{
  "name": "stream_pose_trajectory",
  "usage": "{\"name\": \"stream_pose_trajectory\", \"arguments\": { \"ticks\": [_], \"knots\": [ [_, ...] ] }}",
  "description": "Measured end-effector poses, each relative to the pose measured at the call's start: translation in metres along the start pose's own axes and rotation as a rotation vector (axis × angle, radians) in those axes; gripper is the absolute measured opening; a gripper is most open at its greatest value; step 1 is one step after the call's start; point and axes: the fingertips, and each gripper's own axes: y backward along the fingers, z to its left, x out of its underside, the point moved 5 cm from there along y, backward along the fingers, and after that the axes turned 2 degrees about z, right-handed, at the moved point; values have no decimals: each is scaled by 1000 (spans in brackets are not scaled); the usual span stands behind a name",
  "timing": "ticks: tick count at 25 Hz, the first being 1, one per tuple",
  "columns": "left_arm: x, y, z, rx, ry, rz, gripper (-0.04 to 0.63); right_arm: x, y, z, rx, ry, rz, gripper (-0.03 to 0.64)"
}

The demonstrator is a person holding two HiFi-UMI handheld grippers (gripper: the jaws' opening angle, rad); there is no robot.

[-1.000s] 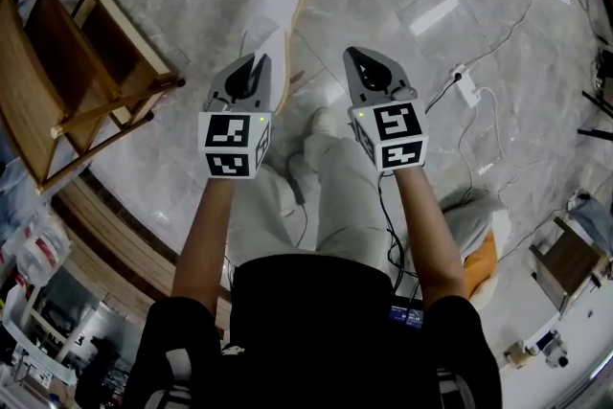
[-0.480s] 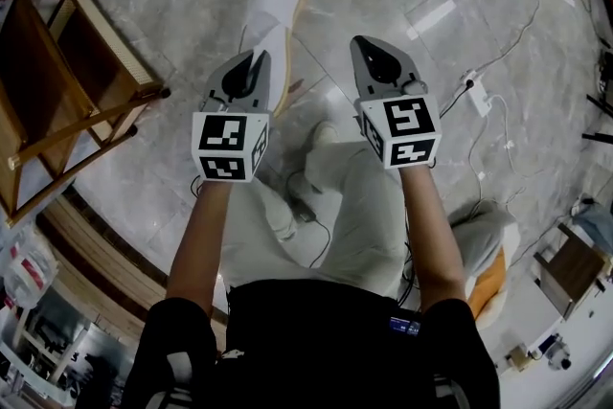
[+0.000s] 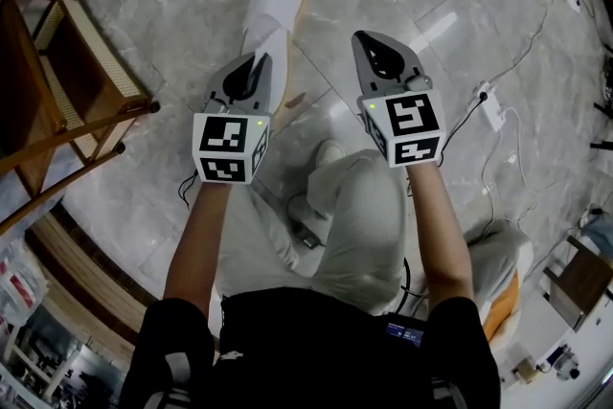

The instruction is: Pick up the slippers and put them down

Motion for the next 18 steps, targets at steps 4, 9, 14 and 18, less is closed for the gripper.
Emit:
{"name": "stream_pose_trajectory", "arguments": {
  "ticks": [4,9,14,18],
  "knots": [
    [16,-13,-1,11,-27,-30,21,12,-8,-3,12,29,-35,-15],
    [35,-23,0,23,-55,-54,21,29,-14,-1,31,42,-66,-15],
    [53,-27,-2,43,-71,-64,20,47,-14,6,44,54,-72,-15],
    [65,-31,-2,54,-82,-66,21,61,-15,7,50,62,-61,-15]
  ]
}}
